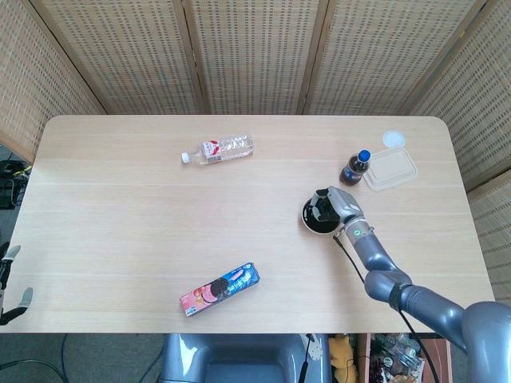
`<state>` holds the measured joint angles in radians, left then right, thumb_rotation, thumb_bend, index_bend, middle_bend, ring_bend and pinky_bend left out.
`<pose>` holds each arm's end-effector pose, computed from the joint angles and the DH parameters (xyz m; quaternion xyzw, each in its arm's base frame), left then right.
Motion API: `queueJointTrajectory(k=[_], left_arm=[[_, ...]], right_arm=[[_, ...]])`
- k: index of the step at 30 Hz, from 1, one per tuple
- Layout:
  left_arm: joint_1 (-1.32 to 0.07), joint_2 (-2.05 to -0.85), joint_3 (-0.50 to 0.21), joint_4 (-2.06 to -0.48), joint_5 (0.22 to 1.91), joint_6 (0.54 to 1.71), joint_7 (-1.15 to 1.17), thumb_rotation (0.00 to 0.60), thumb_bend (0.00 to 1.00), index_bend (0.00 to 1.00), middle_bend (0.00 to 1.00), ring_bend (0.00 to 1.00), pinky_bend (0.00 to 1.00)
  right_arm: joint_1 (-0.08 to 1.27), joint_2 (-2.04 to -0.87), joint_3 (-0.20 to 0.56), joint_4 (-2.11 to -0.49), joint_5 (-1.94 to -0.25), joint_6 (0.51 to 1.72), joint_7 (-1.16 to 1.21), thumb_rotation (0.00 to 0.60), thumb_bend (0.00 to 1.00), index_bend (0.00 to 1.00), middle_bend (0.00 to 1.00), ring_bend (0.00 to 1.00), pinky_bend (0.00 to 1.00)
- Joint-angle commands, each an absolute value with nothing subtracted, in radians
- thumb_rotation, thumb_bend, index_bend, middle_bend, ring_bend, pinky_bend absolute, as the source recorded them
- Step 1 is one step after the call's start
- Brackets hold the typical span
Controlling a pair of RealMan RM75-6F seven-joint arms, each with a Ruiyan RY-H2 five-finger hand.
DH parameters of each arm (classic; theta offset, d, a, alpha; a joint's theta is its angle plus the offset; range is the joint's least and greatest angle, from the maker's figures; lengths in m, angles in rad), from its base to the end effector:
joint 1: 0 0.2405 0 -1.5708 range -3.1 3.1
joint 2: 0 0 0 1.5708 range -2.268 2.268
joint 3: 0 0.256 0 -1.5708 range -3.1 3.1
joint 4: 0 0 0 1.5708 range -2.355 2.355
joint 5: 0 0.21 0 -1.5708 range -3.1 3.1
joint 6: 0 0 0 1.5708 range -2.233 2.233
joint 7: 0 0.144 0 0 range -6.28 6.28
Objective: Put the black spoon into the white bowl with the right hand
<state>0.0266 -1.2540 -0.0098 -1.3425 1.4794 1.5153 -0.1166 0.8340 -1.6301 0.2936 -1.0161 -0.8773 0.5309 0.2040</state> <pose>-0.3708 0.1354 0.1420 -0.5654 -0.4193 -0.3453 0.6207 -0.2117 -0.4250 -0.0192 0.5737 -0.6364 0.3520 0.3768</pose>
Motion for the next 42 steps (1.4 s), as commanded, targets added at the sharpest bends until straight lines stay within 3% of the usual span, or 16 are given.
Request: queueJointTrajectory(k=[1,11,28,42], left_arm=[[0.024,-1.255,-0.009,-1.342,1.483,1.515,-0.117,0.6,0.4,0.0,0.0,0.0,0.0],[0.026,-1.254,-0.009,-1.341,1.483,1.517,-0.12,0.6,0.4,0.0,0.0,0.0,0.0],[0.035,-1.256,-0.01,-1.331,1.475,1.52,-0.127,0.6,0.4,0.0,0.0,0.0,0.0],[0.03,-1.26,-0.011,-1.324,1.478,1.516,-0.133,0.6,0.4,0.0,0.0,0.0,0.0]], right_arm=[[0.825,-1.621,0.29,-1.035,-0.874,0.533,0.201,0.6,0.82,0.71,0.89,0.89,0.86],[0.823,-1.607,0.288,-1.092,-0.881,0.531,0.192,0.6,0.82,0.71,0.9,0.89,0.86],[0.855,-1.637,0.293,-1.003,-0.837,0.52,0.148,0.6,0.82,0.72,0.9,0.89,0.86],[0.842,-1.576,0.272,-1.131,-0.835,0.512,0.128,0.6,0.82,0.71,0.9,0.89,0.86]])
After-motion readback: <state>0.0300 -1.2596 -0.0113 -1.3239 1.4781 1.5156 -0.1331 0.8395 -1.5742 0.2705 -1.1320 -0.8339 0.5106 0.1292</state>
